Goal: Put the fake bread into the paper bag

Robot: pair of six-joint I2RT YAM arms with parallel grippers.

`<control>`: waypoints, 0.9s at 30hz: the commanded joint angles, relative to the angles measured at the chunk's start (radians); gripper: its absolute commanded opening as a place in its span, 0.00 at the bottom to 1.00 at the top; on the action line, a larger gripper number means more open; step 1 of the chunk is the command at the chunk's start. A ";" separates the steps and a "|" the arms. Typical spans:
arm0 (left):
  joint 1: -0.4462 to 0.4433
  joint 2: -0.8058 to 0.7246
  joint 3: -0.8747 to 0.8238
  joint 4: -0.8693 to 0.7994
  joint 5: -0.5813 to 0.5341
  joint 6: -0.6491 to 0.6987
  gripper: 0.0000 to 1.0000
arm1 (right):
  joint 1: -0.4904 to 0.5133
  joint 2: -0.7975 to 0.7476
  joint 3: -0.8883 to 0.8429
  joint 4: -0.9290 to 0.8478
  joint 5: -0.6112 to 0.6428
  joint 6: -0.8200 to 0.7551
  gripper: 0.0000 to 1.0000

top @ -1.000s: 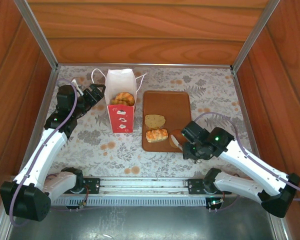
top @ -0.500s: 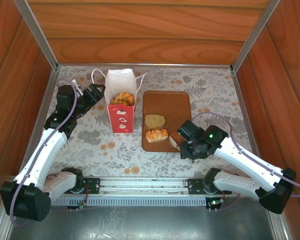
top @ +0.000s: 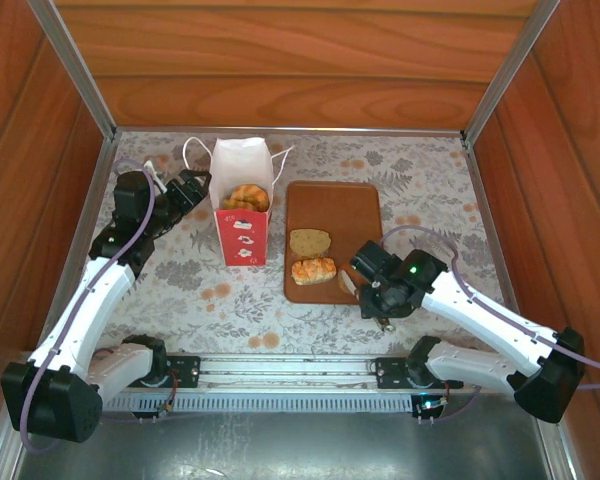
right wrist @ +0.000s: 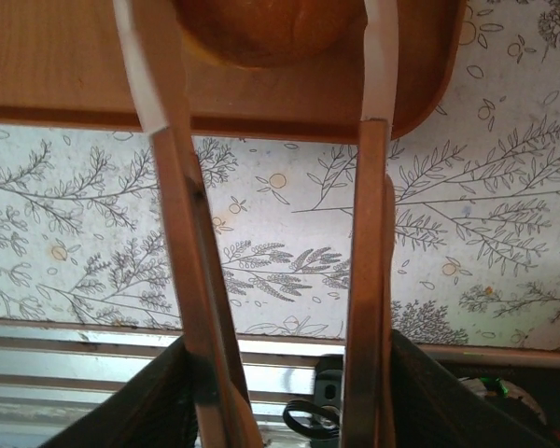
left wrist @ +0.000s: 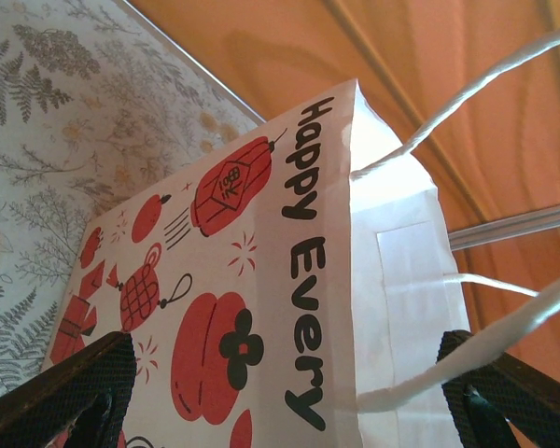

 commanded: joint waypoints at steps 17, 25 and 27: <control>0.007 -0.078 -0.005 0.009 0.004 -0.050 0.87 | -0.012 -0.024 0.279 -0.056 0.190 -0.173 0.43; -0.001 -0.002 -0.017 0.074 0.090 -0.120 0.84 | -0.012 0.051 0.489 0.040 0.173 -0.365 0.41; -0.009 0.016 -0.023 0.091 0.098 -0.134 0.84 | -0.012 0.073 0.536 0.061 0.174 -0.410 0.41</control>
